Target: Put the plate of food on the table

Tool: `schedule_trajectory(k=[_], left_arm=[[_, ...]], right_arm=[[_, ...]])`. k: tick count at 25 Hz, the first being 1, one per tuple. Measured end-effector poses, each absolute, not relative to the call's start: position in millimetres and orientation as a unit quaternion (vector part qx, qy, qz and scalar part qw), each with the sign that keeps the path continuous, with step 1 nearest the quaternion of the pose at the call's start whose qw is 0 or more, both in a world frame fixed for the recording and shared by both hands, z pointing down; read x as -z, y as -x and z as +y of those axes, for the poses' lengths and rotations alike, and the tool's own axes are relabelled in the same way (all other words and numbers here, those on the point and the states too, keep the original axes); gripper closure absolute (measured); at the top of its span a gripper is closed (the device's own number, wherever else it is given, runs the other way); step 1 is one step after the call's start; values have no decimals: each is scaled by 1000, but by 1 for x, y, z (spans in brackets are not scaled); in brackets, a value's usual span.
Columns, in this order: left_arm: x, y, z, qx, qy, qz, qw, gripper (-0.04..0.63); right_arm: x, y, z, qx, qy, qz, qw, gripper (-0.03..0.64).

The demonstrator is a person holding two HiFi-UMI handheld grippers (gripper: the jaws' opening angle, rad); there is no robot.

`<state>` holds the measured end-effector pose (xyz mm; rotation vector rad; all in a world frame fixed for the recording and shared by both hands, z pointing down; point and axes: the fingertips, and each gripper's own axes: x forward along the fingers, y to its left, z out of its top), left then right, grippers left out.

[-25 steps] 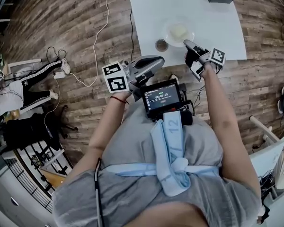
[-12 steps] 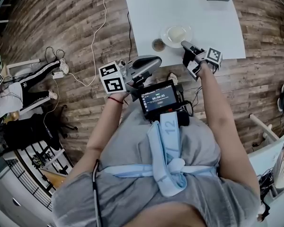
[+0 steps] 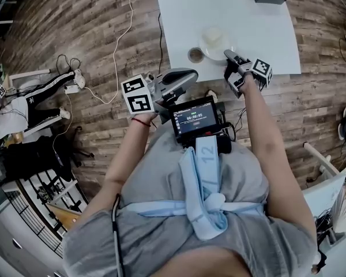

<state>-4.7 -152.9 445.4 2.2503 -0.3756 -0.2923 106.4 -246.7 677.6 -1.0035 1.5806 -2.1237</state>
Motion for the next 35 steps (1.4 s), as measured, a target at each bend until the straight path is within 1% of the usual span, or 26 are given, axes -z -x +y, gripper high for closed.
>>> schedule_trajectory(k=[4, 7, 9, 15, 28, 35], left_arm=[[-446, 4, -152, 115, -894, -148, 407, 575], [-446, 4, -151, 115, -896, -144, 404, 575], [-446, 4, -152, 115, -897, -140, 403, 575], [-443, 2, -154, 121, -899, -131, 399, 575], [-442, 2, -158, 124, -903, -129, 391, 575], [-441, 1, -158, 124, -907, -122, 384, 575]], right_arm=[[-680, -112, -246, 743, 392, 529, 120, 511], [-684, -119, -239, 738, 422, 520, 83, 511], [-685, -124, -236, 734, 434, 517, 72, 511], [-683, -138, -233, 726, 448, 517, 67, 511], [-663, -144, -233, 705, 436, 557, 52, 511], [-624, -128, -229, 677, 376, 630, 53, 511]])
